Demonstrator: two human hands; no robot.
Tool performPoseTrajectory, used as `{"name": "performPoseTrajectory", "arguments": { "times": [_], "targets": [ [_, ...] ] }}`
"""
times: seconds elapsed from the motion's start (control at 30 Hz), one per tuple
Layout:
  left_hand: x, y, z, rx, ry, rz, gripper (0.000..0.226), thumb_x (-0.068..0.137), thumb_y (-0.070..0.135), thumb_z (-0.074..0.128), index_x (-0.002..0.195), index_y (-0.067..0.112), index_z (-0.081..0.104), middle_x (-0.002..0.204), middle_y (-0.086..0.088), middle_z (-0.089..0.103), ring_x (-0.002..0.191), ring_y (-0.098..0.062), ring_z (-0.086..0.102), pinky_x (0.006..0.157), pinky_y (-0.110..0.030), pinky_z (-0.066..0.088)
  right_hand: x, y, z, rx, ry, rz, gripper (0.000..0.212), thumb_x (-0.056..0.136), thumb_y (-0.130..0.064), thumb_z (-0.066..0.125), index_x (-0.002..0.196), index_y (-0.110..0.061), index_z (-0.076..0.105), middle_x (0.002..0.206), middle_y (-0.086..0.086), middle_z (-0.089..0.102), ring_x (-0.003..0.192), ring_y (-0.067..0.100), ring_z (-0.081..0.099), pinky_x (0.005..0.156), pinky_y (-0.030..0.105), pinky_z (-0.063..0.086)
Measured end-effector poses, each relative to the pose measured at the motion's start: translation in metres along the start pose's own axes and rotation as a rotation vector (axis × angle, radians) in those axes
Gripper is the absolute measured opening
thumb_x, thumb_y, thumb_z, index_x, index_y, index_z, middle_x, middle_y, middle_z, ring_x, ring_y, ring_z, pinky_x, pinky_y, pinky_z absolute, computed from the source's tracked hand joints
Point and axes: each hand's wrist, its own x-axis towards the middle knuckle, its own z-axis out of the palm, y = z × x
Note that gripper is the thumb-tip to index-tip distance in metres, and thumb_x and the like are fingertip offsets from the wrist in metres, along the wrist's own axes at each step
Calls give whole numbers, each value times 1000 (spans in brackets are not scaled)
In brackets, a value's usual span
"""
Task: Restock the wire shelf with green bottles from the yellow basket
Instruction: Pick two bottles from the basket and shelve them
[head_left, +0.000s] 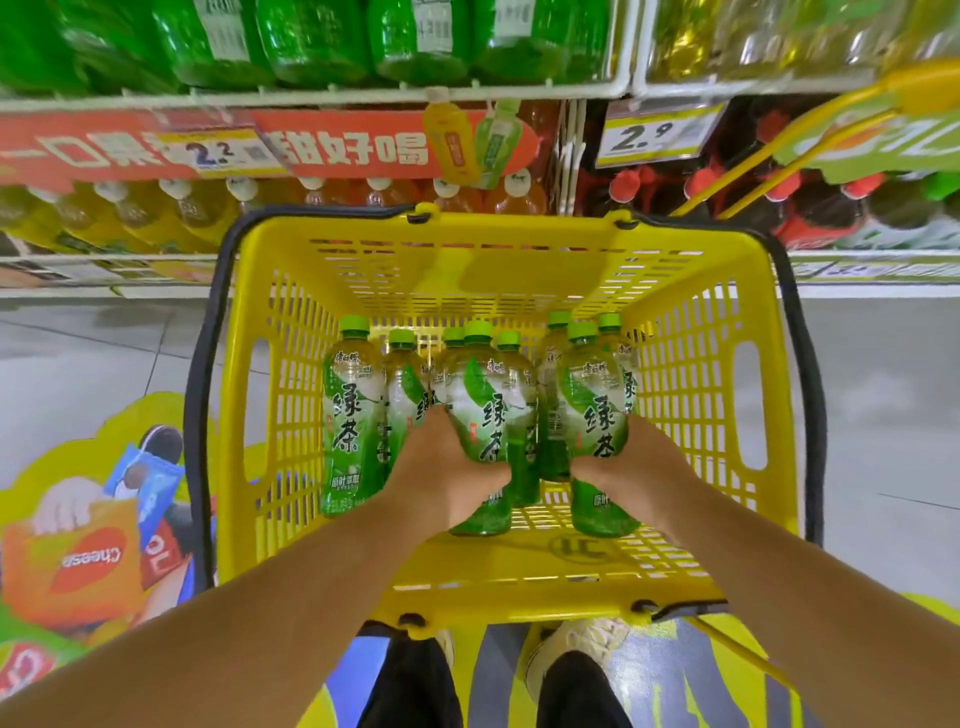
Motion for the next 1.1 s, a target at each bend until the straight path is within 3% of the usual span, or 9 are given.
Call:
{"name": "performPoseTrajectory", "arguments": {
  "times": [0.13,0.23,0.37,0.47,0.57,0.7,0.8,0.97,1.1],
  "targets": [
    [-26,0,-24,-18,-12,31,49,80,34,82,102,16,43,82,0,43,62,-12,43,43,-21,37,-28,-9,-10,91,35,3,32,73,-14,80,99,-19,61,76,3,67,58,13,60,45,21,42],
    [-57,9,-46,-56,-25,82,58,76,42,84,111,18,45,92,-1,53,76,-16,54,61,-33,50,-55,-24,-20,125,66,-8,34,73,-13,81,97,-20,59,68,0,62,47,10,54,38,19,39],
    [-109,29,-81,-82,-17,168,46,79,34,84,98,25,44,92,4,54,76,-8,53,60,-27,46,-101,-54,-37,145,116,-21,38,70,-21,82,99,-21,57,75,2,64,56,15,59,45,25,42],
    [-146,47,-107,-140,21,237,49,74,31,87,105,29,48,102,3,64,90,-11,65,74,-36,57,-142,-89,-53,141,163,-67,39,71,-22,81,101,-20,56,80,0,66,64,13,63,45,22,43],
    [-186,73,-131,-170,38,303,51,76,26,87,111,26,49,103,4,65,94,-15,67,68,-25,51,-185,-125,-75,171,199,-119,42,73,-20,81,106,-17,55,88,-2,63,70,7,60,48,22,42],
    [-251,109,-163,-205,95,427,51,78,19,86,113,20,49,98,7,65,76,4,62,58,-11,44,-249,-171,-100,164,271,-181,48,71,-28,83,109,-18,55,94,-3,65,78,10,61,58,25,47],
    [-296,124,-185,-240,137,484,50,78,14,86,112,21,50,91,12,63,76,3,62,55,-4,43,-301,-202,-119,180,322,-212,43,70,-29,82,105,-22,57,89,-6,67,79,14,64,68,29,50],
    [-368,141,-222,-257,188,566,47,79,15,85,111,22,51,92,12,64,79,-5,63,56,-5,42,-378,-236,-140,206,372,-280,40,63,-38,78,97,-22,63,84,-3,71,77,16,69,68,35,57],
    [-400,156,-249,-233,280,655,46,74,15,87,108,19,55,95,3,69,84,-12,67,65,-13,49,-415,-258,-151,239,410,-379,34,71,-31,82,92,-22,58,84,-2,69,73,13,65,55,27,46]
  ]
}}
